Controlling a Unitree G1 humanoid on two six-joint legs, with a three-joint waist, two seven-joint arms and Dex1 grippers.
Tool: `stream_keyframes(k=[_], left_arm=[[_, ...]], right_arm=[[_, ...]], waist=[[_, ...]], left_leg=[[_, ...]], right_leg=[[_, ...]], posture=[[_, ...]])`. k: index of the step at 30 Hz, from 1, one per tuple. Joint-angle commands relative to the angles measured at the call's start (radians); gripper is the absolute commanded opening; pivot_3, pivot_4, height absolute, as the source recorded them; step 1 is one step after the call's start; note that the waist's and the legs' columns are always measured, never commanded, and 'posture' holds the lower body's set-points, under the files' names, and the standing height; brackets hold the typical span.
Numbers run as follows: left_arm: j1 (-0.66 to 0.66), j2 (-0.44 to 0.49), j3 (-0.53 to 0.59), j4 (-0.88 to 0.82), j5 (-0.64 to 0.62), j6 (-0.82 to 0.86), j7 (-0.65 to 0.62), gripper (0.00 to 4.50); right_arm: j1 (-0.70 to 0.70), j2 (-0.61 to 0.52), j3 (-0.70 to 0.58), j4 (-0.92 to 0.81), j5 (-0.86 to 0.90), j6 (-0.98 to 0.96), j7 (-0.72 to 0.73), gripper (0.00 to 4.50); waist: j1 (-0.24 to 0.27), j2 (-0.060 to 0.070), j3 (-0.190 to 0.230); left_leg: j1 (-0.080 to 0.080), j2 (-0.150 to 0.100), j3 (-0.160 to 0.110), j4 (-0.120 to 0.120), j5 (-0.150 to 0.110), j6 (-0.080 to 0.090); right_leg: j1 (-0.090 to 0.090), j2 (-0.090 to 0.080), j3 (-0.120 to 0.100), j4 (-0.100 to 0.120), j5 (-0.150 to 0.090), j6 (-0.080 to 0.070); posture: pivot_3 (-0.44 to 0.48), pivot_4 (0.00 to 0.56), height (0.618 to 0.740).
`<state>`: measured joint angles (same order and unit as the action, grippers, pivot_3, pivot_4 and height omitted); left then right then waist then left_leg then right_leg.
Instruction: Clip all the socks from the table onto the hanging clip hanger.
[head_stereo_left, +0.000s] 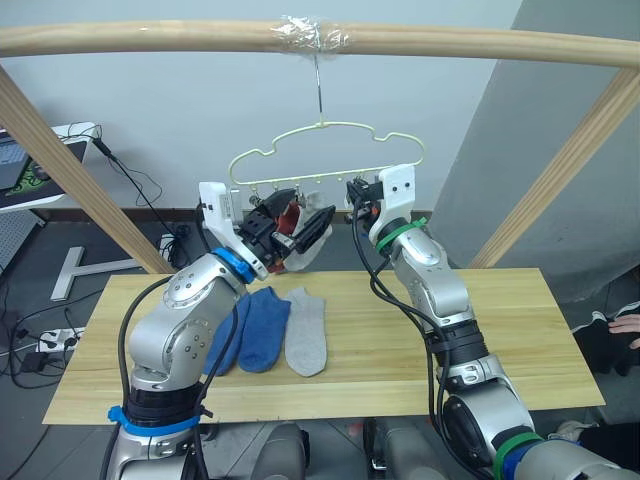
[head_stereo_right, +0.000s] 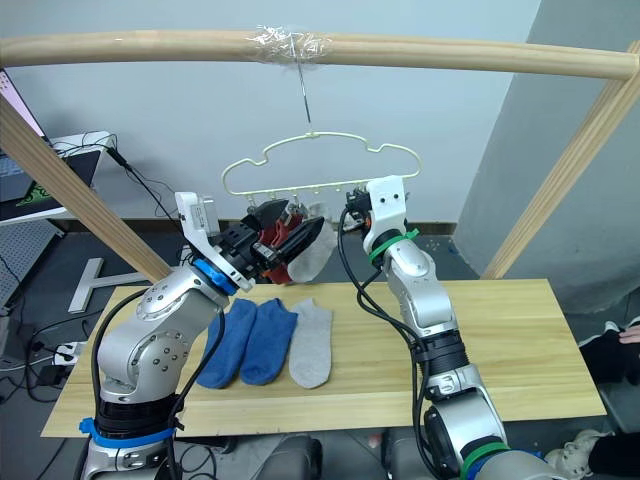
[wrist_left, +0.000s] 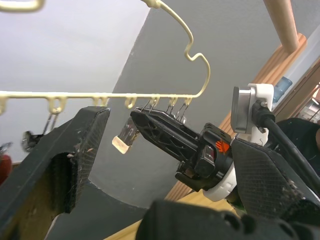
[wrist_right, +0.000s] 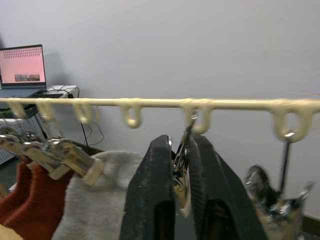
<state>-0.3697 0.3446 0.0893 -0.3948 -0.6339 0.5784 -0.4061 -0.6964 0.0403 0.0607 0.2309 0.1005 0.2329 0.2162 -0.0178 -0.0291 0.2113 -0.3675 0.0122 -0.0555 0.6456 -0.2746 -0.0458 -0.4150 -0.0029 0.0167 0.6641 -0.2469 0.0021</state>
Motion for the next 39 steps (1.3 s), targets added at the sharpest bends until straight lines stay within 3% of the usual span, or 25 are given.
stream_keyframes(k=[1,11,14,17,21,28,36,39], left_arm=[[-0.008,-0.007,0.0,-0.035,0.002,-0.025,-0.006,4.5],[0.077,0.012,-0.039,-0.011,0.048,-0.026,-0.024,4.5],[0.134,0.034,-0.072,0.024,0.136,-0.09,-0.047,4.5],[0.205,0.054,-0.136,0.157,0.286,-0.162,-0.022,4.5],[0.223,0.034,-0.19,0.311,0.38,-0.238,-0.032,4.5],[0.158,-0.041,-0.24,0.593,0.472,-0.392,-0.07,4.5],[0.097,-0.015,-0.371,0.823,0.662,-0.499,-0.121,4.5],[0.092,-0.017,-0.384,0.851,0.668,-0.488,-0.168,3.93]], right_arm=[[-0.024,0.002,-0.003,-0.025,0.005,-0.013,0.0,0.02],[-0.005,-0.029,-0.003,-0.047,0.011,0.012,0.02,0.02],[0.001,-0.041,-0.004,-0.054,0.015,0.021,0.03,0.02],[0.014,-0.057,-0.005,-0.069,0.016,0.037,0.044,0.02],[0.026,-0.061,-0.005,-0.087,0.014,0.055,0.043,0.02],[0.038,-0.059,-0.001,-0.113,0.01,0.081,0.038,0.02],[0.046,-0.067,-0.004,-0.137,0.007,0.103,0.033,0.02],[0.049,-0.069,-0.008,-0.147,0.008,0.113,0.029,0.0]], waist=[[0.0,0.0,0.0],[0.0,0.0,0.0],[0.001,0.0,0.0],[-0.001,0.0,0.0],[0.0,0.001,0.0],[0.004,0.001,0.0],[-0.005,0.001,0.0],[-0.006,0.001,0.0]], left_leg=[[0.0,0.0,0.0,0.0,0.0,0.0],[0.0,0.0,0.001,0.0,0.0,0.0],[0.0,0.0,0.0,0.0,0.0,0.0],[0.001,0.0,0.001,0.0,0.0,0.0],[0.0,0.0,0.001,0.0,0.0,0.0],[0.0,0.0,0.001,0.0,0.0,0.0],[0.0,0.0,0.001,0.0,0.0,0.001],[0.0,0.0,0.0,0.0,0.0,0.001]], right_leg=[[0.0,0.0,0.0,0.0,0.0,0.0],[0.0,0.0,0.001,0.0,0.0,0.0],[0.0,0.0,0.0,0.0,0.0,0.0],[0.0,0.0,0.001,0.0,0.0,0.0],[-0.001,0.0,0.0,0.0,0.0,0.0],[0.0,0.0,0.0,0.0,0.0,0.0],[0.0,0.0,0.0,0.0,0.0,0.0],[0.0,-0.001,-0.001,0.0,0.0,0.0]], posture=[[0.077,0.165,0.74],[0.068,0.163,0.74],[0.068,0.163,0.74],[0.058,0.168,0.74],[0.05,0.174,0.74],[0.034,0.186,0.74],[0.007,0.195,0.74],[0.007,0.195,0.74]])
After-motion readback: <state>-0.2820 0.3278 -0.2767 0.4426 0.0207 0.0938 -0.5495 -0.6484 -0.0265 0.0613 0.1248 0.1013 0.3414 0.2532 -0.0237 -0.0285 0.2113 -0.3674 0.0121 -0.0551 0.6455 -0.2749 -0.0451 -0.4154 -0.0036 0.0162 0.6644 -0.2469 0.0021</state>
